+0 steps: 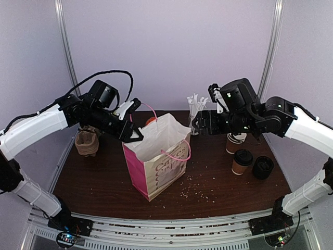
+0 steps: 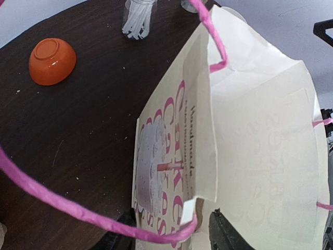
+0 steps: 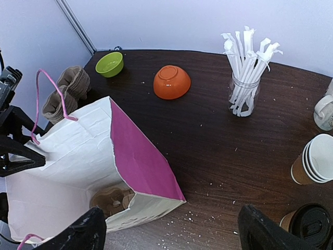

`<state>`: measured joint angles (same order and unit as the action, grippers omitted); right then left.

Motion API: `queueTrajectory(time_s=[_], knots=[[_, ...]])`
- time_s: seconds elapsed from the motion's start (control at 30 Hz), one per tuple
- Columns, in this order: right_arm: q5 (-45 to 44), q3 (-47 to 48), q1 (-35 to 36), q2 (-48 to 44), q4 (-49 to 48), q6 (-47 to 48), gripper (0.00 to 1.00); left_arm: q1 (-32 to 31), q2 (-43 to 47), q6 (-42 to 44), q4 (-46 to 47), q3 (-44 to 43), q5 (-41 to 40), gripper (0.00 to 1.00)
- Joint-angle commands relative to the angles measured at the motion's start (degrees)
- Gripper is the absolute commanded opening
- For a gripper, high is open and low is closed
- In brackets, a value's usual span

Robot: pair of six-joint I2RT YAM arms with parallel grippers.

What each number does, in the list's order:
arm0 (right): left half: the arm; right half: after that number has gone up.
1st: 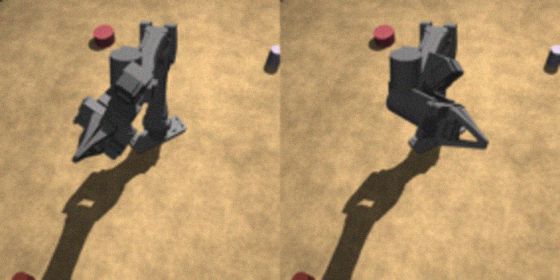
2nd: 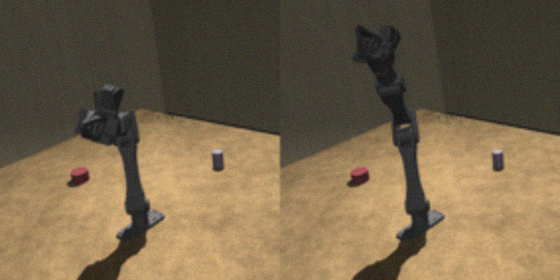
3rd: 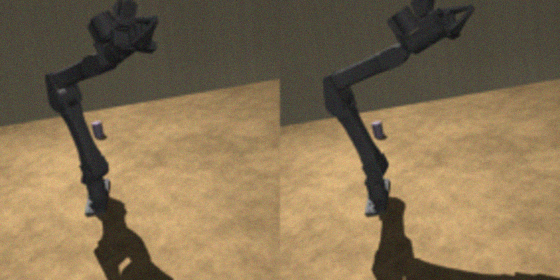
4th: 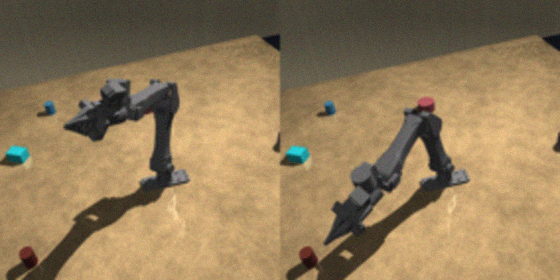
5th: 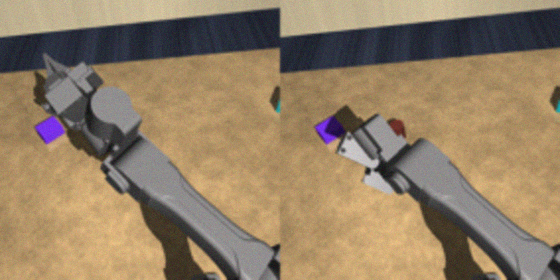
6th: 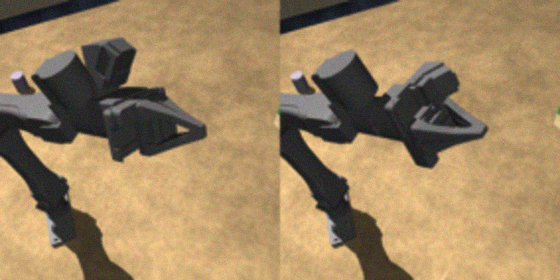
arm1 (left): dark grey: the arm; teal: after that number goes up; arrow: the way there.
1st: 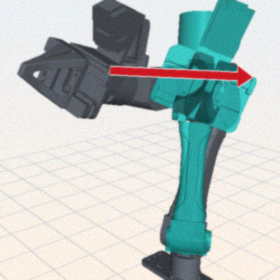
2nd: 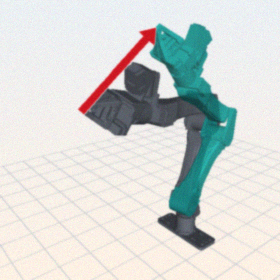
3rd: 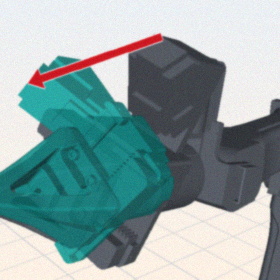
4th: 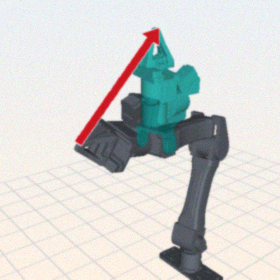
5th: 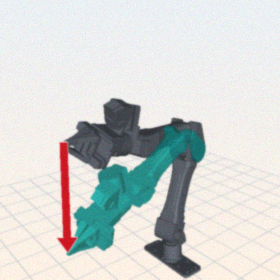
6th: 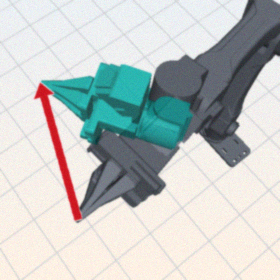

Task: Pack the takeout coffee

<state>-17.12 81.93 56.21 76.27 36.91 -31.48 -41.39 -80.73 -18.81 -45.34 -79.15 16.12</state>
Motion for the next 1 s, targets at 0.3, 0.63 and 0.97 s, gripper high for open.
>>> queueTrajectory(time_s=[0.3, 0.63, 0.97], knots=[[-2.0, -0.8, -0.3, -2.6, 1.0, -0.5, 0.9, -1.9, 0.1, -2.4, -0.2, -7.6, -1.3, 0.0], [-4.8, 0.9, -0.3, -4.5, 2.3, 0.4, 0.9, -1.9, 3.1, -15.2, 4.5, -14.0, 4.8, 0.0], [-5.9, -2.6, -0.6, -6.9, 1.6, -0.5, 0.91, -1.9, 3.5, -20.7, 10.0, 4.4, 4.0, 0.0]])
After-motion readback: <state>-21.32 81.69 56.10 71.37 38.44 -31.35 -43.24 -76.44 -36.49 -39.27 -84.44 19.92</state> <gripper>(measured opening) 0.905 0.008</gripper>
